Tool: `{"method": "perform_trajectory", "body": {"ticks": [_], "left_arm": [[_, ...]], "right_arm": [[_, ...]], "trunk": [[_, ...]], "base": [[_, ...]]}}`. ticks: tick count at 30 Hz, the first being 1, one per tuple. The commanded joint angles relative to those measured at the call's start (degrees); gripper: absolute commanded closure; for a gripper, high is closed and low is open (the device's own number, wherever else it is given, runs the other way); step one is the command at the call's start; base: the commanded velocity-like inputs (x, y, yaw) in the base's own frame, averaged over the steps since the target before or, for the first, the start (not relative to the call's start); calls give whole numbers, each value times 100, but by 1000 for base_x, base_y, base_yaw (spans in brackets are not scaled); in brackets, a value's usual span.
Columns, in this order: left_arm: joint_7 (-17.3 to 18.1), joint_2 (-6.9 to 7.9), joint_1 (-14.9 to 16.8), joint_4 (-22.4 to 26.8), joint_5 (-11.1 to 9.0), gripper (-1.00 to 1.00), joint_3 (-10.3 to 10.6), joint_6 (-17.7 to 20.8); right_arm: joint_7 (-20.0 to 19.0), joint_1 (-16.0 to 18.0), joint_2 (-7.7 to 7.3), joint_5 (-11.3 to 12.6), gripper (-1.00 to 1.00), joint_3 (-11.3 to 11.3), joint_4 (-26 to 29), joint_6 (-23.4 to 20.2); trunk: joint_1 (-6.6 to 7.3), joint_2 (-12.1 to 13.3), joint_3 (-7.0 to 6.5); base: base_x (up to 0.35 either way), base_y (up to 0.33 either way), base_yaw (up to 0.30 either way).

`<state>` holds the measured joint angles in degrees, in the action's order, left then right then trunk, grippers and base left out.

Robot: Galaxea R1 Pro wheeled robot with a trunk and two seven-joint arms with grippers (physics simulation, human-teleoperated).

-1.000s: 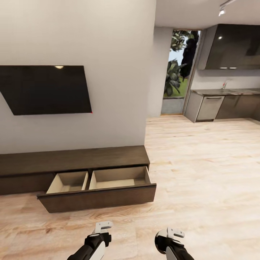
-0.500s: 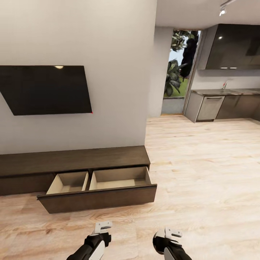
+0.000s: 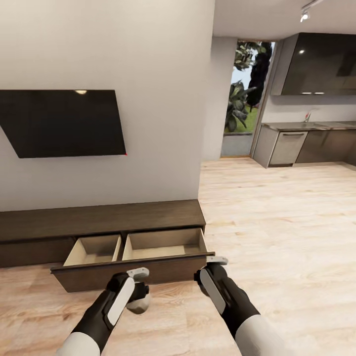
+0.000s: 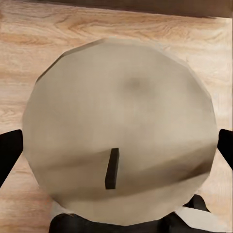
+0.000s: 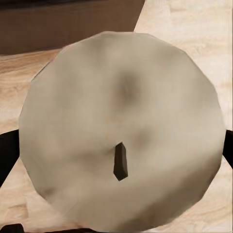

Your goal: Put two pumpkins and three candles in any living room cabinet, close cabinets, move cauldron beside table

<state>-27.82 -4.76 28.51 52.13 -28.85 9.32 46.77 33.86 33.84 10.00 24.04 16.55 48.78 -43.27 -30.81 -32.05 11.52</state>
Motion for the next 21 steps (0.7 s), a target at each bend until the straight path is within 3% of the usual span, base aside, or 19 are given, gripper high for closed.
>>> {"method": "perform_trajectory", "body": {"ticks": [1,4,10,21], "left_arm": [[-52,7,11,-56,-79,100,-1,-132],[1,103,21,-218,-72,100,-14,-477],[40,152,21,-248,-84,100,35,-714],[37,152,20,-267,-74,100,69,-815]], "right_arm": [[63,39,0,88,100,6,-1,-29],[88,87,0,86,100,6,-15,-38],[107,96,0,34,100,30,7,16],[107,97,0,38,100,41,23,44]], "trunk": [[-2,-9,12],[-2,-9,12],[-2,-9,12],[-2,-9,12]], "base": [[0,0,0],[0,0,0],[108,37,0],[176,51,0]]}}
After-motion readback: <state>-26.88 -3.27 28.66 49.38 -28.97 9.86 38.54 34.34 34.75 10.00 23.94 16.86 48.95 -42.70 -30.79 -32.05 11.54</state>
